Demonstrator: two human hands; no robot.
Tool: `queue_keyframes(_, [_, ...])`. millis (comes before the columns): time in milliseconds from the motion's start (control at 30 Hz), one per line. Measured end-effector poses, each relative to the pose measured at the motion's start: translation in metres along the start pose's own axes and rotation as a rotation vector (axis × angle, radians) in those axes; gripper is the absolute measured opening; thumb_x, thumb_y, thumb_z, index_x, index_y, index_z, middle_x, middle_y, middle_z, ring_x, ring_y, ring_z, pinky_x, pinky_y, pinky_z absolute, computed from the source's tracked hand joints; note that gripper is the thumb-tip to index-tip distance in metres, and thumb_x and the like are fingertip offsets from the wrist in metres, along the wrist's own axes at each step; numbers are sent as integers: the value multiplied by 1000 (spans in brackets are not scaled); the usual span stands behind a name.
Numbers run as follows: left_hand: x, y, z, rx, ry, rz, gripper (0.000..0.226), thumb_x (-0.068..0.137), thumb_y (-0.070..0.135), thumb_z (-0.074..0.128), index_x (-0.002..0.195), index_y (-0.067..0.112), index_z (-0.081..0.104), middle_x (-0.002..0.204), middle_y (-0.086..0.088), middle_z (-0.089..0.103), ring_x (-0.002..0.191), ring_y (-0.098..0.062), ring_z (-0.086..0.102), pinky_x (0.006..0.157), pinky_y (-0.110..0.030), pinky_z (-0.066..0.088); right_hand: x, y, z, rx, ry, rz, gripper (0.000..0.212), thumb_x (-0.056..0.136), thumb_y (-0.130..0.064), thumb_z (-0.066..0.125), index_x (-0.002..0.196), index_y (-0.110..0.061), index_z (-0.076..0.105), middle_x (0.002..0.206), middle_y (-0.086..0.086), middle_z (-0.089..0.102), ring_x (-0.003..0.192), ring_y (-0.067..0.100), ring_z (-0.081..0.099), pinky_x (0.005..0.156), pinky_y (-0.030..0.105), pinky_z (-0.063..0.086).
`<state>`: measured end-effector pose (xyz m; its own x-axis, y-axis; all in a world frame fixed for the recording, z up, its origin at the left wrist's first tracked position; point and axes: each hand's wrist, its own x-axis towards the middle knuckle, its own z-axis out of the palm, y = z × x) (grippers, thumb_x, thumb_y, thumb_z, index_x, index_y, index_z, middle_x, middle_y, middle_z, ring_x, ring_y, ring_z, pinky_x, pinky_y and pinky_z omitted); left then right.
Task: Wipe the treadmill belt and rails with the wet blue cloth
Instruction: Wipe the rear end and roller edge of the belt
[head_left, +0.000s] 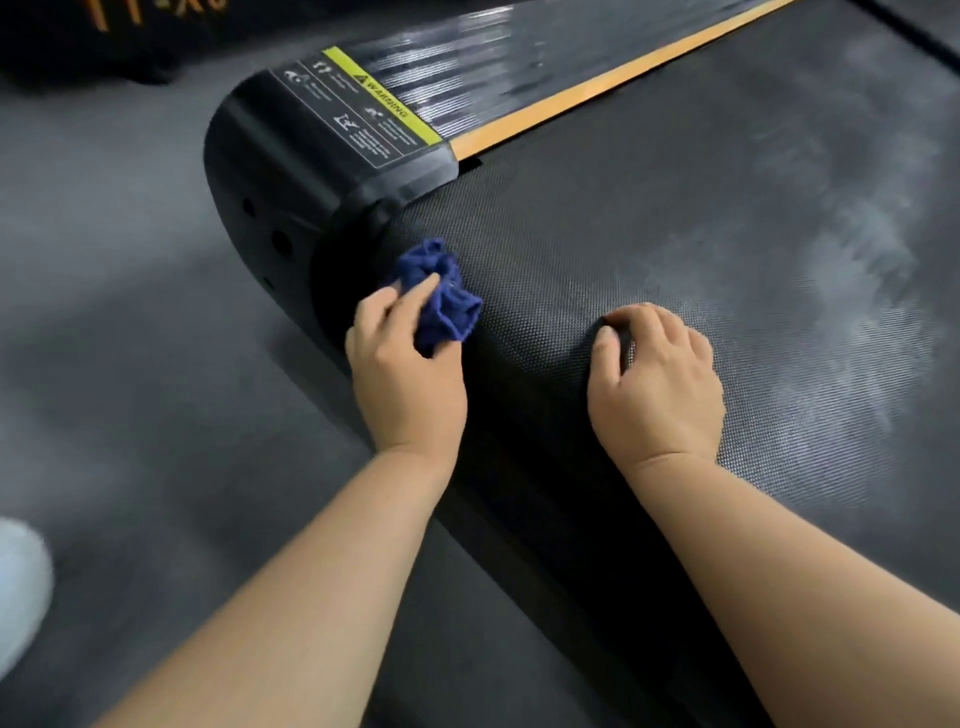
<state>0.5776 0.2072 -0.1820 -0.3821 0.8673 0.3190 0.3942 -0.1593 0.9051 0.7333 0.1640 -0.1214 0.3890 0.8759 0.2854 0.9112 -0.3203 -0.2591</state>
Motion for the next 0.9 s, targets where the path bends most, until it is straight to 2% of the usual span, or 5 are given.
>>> queue_keyframes(133, [-34,-4,-13,-114,-162,-27,35,74,2,72,107,14,69,96,6,57,90,-2,57,82,-11,43,-1,0,-2,-1,-29,10,24,93,-39,42,110,-28,55,123,-13,53,117,19,40,91,35,36])
queue_keyframes(300, [-2,-27,-20,-355,83,-915,19,86,15,65,105,20,64,88,3,64,75,-10,60,62,-23,49,2,-2,-2,-50,-54,20,28,92,-44,40,114,-30,52,130,-13,48,122,20,38,93,38,36])
queue_keyframes(567, [16,-7,10,-557,-67,-1035,33,93,10,48,119,28,55,100,8,60,95,-18,59,88,-35,52,0,-3,-3,-64,-93,23,29,93,-41,37,116,-29,51,130,-14,47,121,20,37,95,39,36])
queue_keyframes(800, [-24,12,-2,-782,-261,-1082,32,94,-1,46,118,20,52,108,-1,56,92,-18,55,73,-33,57,3,-2,-8,-9,-117,24,29,90,-29,37,114,-28,52,129,-11,48,122,21,36,92,36,30])
queue_keyframes(900, [-45,16,-5,-703,-304,-1003,32,93,2,48,117,21,55,103,2,58,94,-19,57,82,-37,56,-1,-1,-8,56,-107,16,30,90,-26,36,114,-26,55,129,-9,50,122,21,36,87,32,28])
